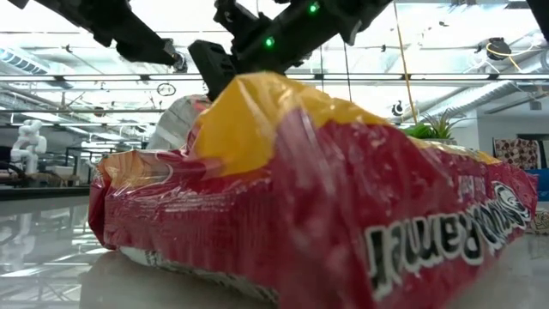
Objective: Sort Maruchan noodles
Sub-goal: Put the orange noodle pack into the black bin
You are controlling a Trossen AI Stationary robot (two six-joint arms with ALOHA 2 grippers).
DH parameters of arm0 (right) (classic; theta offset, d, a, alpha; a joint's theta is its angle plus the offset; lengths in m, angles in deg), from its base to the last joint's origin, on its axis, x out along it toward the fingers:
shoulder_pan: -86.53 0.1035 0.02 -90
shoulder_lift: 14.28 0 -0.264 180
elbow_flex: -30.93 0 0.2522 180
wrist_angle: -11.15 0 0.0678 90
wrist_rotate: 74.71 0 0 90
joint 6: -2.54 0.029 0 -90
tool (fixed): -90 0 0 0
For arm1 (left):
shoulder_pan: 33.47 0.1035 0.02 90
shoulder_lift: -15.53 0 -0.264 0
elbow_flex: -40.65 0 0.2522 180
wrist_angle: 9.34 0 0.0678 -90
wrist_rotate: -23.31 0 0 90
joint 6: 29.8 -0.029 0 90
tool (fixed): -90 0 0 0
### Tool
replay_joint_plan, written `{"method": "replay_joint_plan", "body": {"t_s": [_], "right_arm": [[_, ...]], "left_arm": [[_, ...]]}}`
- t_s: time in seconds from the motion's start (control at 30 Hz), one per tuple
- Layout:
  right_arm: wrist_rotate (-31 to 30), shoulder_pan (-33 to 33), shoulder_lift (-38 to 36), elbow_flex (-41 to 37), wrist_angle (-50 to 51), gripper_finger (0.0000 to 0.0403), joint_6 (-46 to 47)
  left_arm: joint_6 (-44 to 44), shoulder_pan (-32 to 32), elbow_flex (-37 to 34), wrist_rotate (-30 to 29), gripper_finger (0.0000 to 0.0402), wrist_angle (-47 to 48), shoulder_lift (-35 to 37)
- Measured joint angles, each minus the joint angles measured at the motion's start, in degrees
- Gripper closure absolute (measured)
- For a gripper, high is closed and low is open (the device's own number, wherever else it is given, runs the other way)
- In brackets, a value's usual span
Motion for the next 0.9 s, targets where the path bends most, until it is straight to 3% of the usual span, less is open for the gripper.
{"method": "replay_joint_plan", "body": {"t_s": [0.2, 0.57, 0.77, 0.9], "right_arm": [[-1.7, -3.4, -0.6, 0.0, 0.7, 0.0403, 1.1], [-3.2, -7.9, -0.8, 0.0, 7.9, 0.0403, 6.6], [-3.1, -8.7, -0.7, 0.0, 12.6, 0.0403, 7.9], [-2.8, -8.5, -1.4, 0.0, 15.8, 0.0403, 8.0]], "left_arm": [[-3.4, -4.4, 0.0, -8.0, 0.0055, -0.9, -4.3], [-6.1, -5.0, 0.0, -17.3, 0.0055, -3.4, -13.6], [-1.8, -4.9, 0.0, -17.6, 0.0055, -4.4, -15.9], [1.5, -4.9, 0.0, -14.6, 0.0055, -4.2, -16.6]]}}
